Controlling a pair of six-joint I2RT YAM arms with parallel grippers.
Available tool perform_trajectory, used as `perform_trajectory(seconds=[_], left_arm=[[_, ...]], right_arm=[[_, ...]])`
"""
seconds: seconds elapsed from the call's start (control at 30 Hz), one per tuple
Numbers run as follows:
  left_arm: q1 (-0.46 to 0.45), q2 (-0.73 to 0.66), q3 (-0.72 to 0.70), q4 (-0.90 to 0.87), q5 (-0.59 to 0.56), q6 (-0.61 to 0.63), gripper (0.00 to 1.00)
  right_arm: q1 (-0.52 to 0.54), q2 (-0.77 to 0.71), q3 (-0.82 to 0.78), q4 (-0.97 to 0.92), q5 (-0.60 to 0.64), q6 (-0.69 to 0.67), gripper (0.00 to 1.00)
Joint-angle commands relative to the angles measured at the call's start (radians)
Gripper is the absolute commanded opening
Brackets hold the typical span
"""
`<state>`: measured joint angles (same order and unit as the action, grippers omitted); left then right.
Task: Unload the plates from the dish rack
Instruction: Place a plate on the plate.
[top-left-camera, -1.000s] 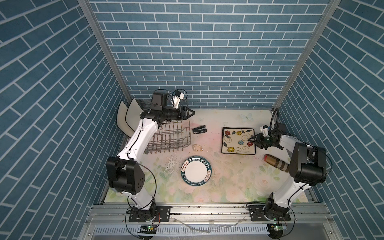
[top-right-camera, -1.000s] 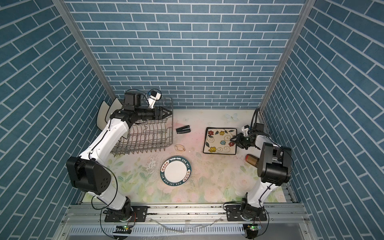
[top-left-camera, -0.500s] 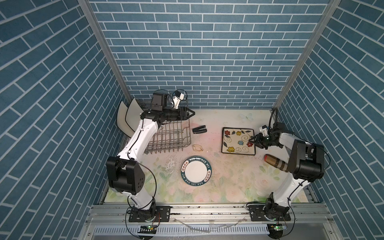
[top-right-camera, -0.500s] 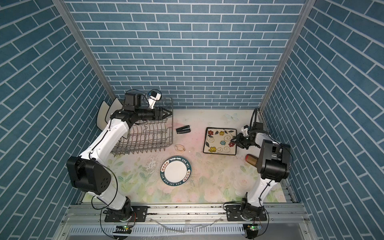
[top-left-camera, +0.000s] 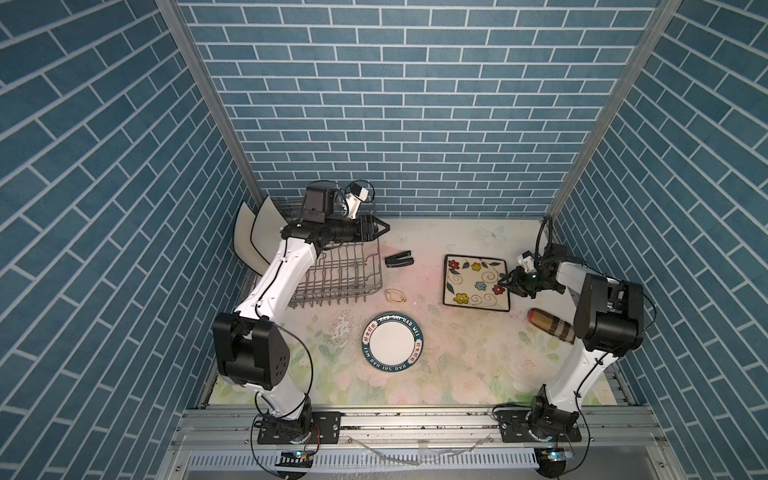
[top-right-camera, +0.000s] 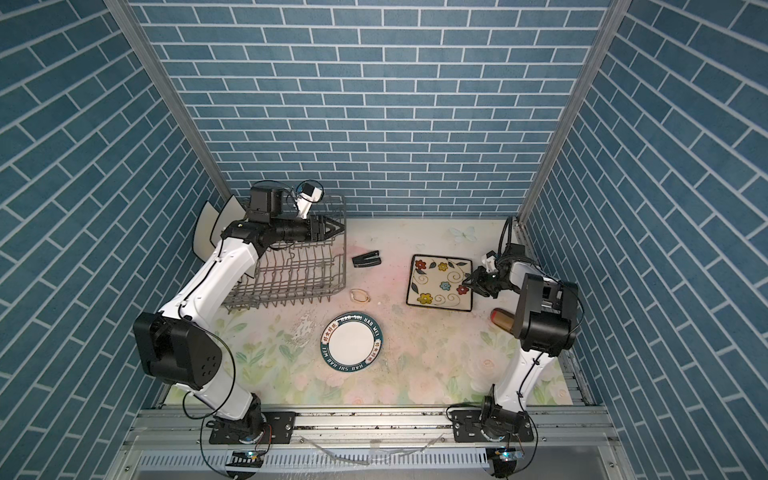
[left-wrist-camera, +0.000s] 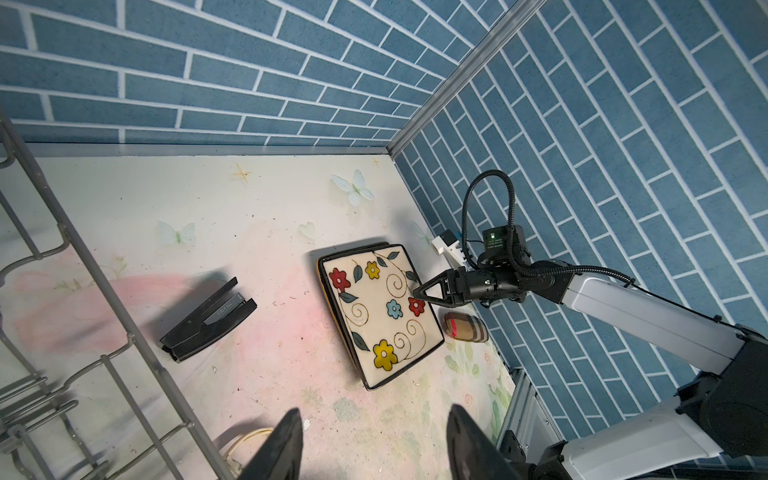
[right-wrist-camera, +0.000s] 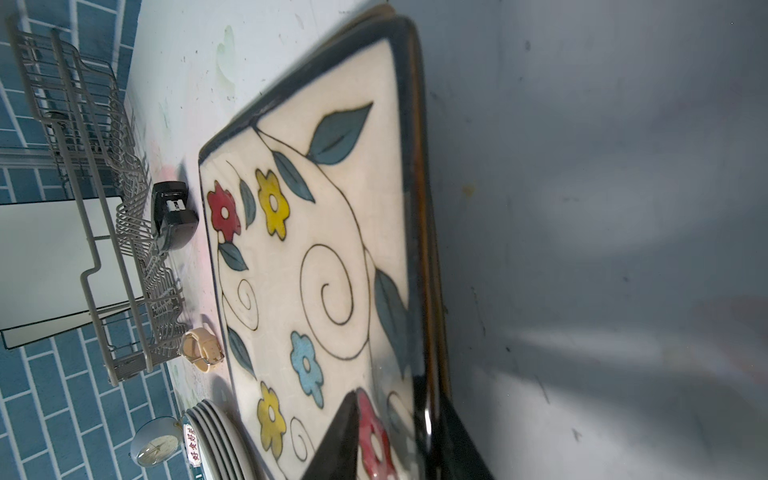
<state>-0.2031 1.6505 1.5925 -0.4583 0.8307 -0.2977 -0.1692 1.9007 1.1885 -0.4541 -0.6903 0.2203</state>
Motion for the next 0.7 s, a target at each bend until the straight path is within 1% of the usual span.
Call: perform_trajectory(seconds=[0.0,0.27,0.37,0.43,0.53,0.67], left_arm=[[0.004,-0.026,0.002,-0.019,-0.013,0.028,0.57],[0.005,-0.026,0.030,-0.052,-0.034,0.052,0.57],[0.005,-0.024,0.058,-0.098,-0.064,0.086,0.57],[0.005,-0.028,0.093,-0.158,-0.119,0.134,0.57],[0.011,-0.028,0.171,-0.273,-0.249,0.223,0.60],[0.042,-0.012,0.292,-0.406,-0.419,0.321,0.66]], right_arm=[[0.002,0.019,0.057,-0.038,0.002,-0.073,0.31],[0.002,0.050,0.095,-0.071,0.015,-0.095,0.29],[0.002,0.059,0.102,-0.068,0.017,-0.094,0.29],[0.002,0.058,0.103,-0.069,0.030,-0.096,0.29],[0.003,0.040,0.105,-0.081,0.076,-0.108,0.30],[0.002,0.000,0.119,-0.118,0.158,-0.138,0.35]])
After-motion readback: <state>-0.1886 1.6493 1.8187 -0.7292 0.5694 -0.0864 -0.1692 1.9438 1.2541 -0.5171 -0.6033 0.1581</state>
